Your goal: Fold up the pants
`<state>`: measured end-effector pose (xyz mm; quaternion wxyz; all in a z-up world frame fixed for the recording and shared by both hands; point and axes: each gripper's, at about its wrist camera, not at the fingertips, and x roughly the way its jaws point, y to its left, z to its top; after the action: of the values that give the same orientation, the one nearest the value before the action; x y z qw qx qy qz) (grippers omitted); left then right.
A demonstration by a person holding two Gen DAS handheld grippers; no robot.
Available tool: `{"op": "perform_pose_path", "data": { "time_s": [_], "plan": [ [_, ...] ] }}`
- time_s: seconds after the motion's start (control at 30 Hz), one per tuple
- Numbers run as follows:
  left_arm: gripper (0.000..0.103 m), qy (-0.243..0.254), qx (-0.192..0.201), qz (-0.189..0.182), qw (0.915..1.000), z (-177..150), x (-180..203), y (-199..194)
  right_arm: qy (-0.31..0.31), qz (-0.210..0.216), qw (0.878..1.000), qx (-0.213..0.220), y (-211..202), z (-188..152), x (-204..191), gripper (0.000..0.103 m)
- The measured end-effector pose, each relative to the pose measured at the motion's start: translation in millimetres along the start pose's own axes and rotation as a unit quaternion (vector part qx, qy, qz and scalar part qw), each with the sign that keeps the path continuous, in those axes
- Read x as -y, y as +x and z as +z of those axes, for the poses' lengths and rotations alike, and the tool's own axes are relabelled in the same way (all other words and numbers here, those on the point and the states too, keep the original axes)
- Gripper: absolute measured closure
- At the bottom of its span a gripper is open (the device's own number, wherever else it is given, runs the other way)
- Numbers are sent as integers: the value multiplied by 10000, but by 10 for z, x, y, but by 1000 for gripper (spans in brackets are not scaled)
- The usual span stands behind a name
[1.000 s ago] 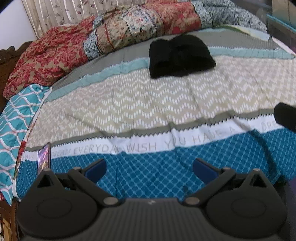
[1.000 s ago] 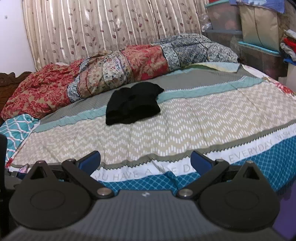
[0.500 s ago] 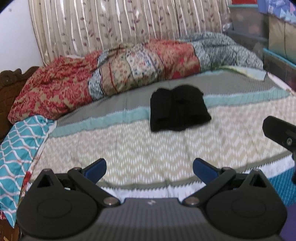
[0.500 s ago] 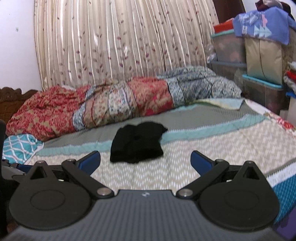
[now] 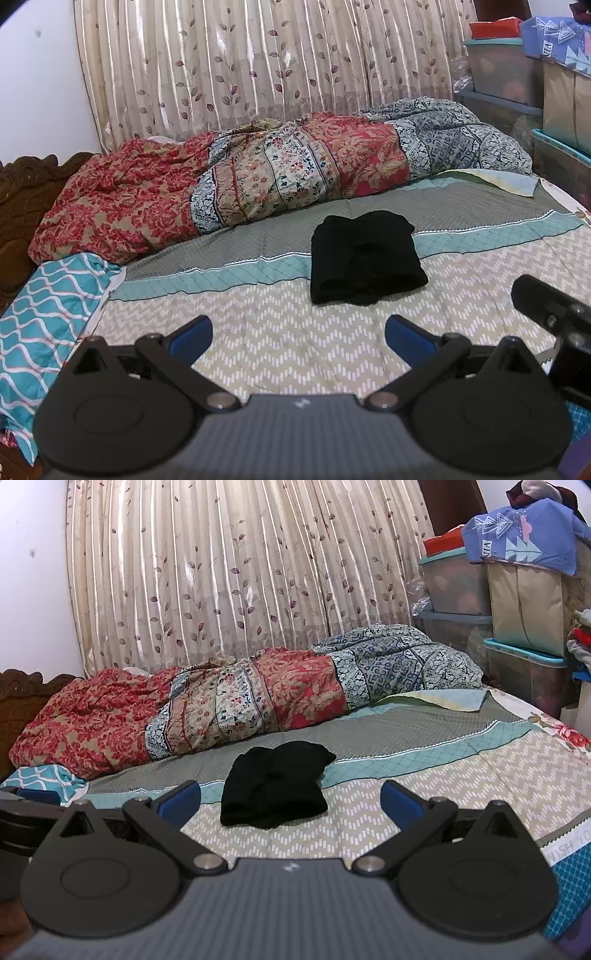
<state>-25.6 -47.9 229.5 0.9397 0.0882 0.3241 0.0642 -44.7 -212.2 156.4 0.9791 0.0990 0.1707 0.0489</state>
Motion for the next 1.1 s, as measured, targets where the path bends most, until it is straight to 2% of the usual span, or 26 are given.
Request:
{"op": "perform_pose_path", "data": {
  "time_s": [0.2,0.7,1.1],
  "plan": [
    [0,33,189,229,9996,23,3,-47,-7,50,10000,2,-13,4,-30,0],
    [0,36,167,395,9991,-25,-36,-21,76,89,9999,-111,-8,-66,-47,0],
    [0,77,195,713,9972,-70,-59,56,202,42,9995,-258,25,-151,13,0]
  ]
}}
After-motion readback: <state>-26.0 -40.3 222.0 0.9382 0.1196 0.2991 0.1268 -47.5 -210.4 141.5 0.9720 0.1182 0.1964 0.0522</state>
